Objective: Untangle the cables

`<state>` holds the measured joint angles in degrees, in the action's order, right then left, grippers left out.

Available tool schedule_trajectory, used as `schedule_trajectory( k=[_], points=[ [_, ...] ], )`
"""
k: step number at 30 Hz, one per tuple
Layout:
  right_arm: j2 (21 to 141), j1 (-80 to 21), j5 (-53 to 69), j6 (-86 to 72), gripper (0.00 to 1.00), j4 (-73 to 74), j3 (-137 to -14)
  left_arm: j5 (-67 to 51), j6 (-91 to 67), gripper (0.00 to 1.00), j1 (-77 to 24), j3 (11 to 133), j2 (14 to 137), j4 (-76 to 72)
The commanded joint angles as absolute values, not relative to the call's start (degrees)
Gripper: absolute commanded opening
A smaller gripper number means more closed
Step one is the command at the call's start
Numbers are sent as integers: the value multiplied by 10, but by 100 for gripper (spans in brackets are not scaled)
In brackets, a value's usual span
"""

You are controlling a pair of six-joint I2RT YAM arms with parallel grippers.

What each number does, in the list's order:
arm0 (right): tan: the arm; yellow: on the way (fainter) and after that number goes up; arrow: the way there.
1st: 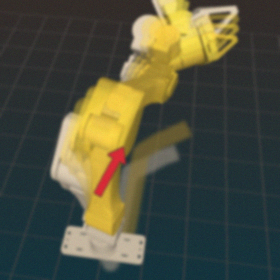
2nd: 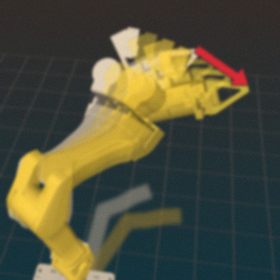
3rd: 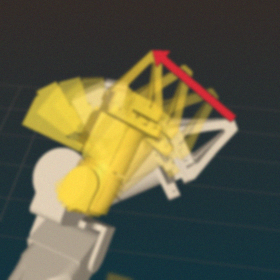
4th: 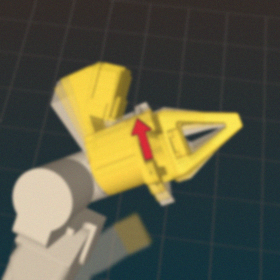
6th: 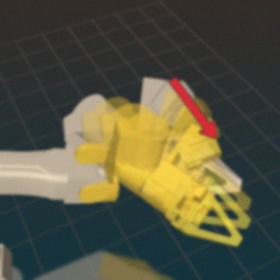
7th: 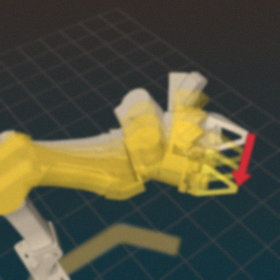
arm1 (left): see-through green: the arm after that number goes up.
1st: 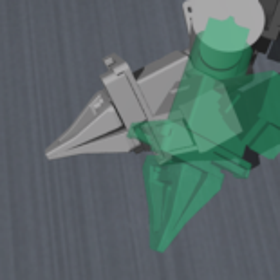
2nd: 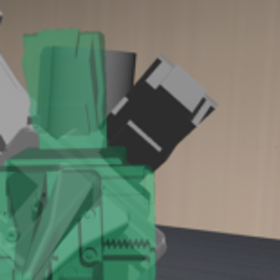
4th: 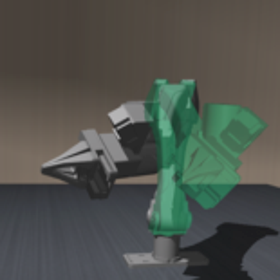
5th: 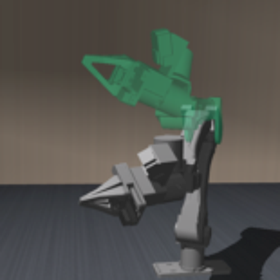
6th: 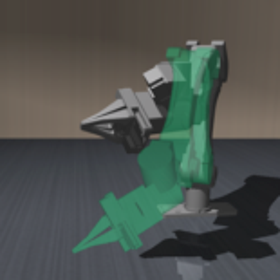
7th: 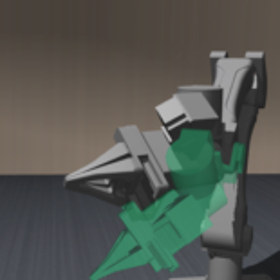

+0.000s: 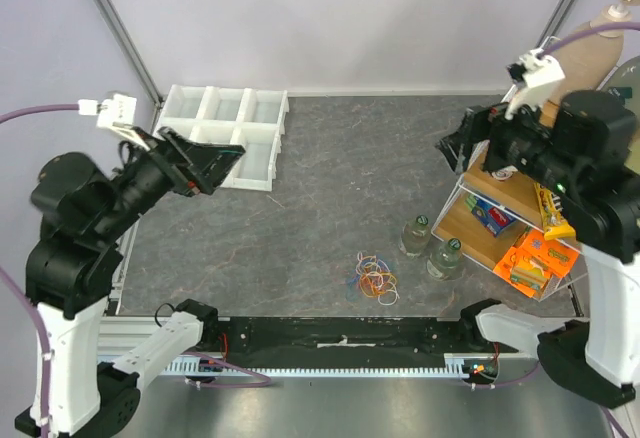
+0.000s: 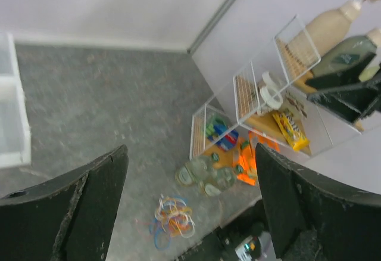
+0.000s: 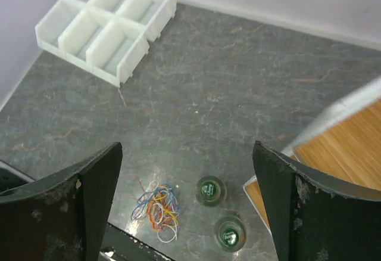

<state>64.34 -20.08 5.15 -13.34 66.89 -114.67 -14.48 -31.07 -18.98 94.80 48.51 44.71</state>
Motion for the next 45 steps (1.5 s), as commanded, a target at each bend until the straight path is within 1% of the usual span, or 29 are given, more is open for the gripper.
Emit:
schedule_trajectory(
  k=[1, 4, 5, 7, 11, 15, 17, 20, 22, 25, 26, 29, 32, 34, 37, 40, 44, 45],
  points=[
    [692, -220, 115, -124, 98, 680, -1146, -224, -378, 93, -187, 907, 498, 495],
    [711, -293, 131, -154, 98, 653, -1104, -269, -403, 93, -186, 867, 502, 488],
    [708, -330, 117, -174, 98, 634, -1083, -279, -406, 93, -188, 856, 503, 484],
    [712, -407, 65, -206, 98, 605, -1047, -288, -410, 93, -187, 838, 498, 475],
    [750, -570, -87, -249, 98, 602, -1009, -299, -434, 91, -188, 775, 484, 445],
    [766, -640, -173, -286, 98, 612, -940, -298, -476, 88, -191, 700, 455, 408],
    [758, -655, -207, -303, 98, 613, -878, -283, -489, 87, -192, 667, 436, 396],
    [725, -655, -196, -298, 98, 576, -782, -275, -507, 87, -193, 622, 418, 391],
    [704, -655, -202, -315, 98, 546, -713, -284, -512, 84, -194, 596, 418, 391],
    [687, -655, -202, -335, 98, 518, -642, -292, -512, 82, -201, 570, 413, 392],
    [687, -655, -205, -343, 97, 515, -622, -292, -511, 81, -201, 563, 410, 392],
    [691, -655, -200, -357, 90, 507, -585, -301, -521, 81, -204, 534, 401, 391],
    [680, -655, -205, -376, 79, 483, -542, -323, -518, 80, -208, 502, 408, 391],
    [671, -656, -203, -379, 73, 462, -519, -312, -517, 80, -219, 481, 409, 389],
    [674, -655, -200, -383, 72, 436, -490, -310, -518, 80, -239, 440, 429, 358],
    [687, -655, -195, -380, 70, 412, -465, -302, -532, 80, -281, 402, 486, 307],
    [691, -654, -199, -389, 70, 360, -416, -264, -525, 79, -343, 400, 561, 259],
    [693, -655, -205, -390, 68, 358, -411, -259, -524, 79, -351, 400, 574, 251]
  ],
)
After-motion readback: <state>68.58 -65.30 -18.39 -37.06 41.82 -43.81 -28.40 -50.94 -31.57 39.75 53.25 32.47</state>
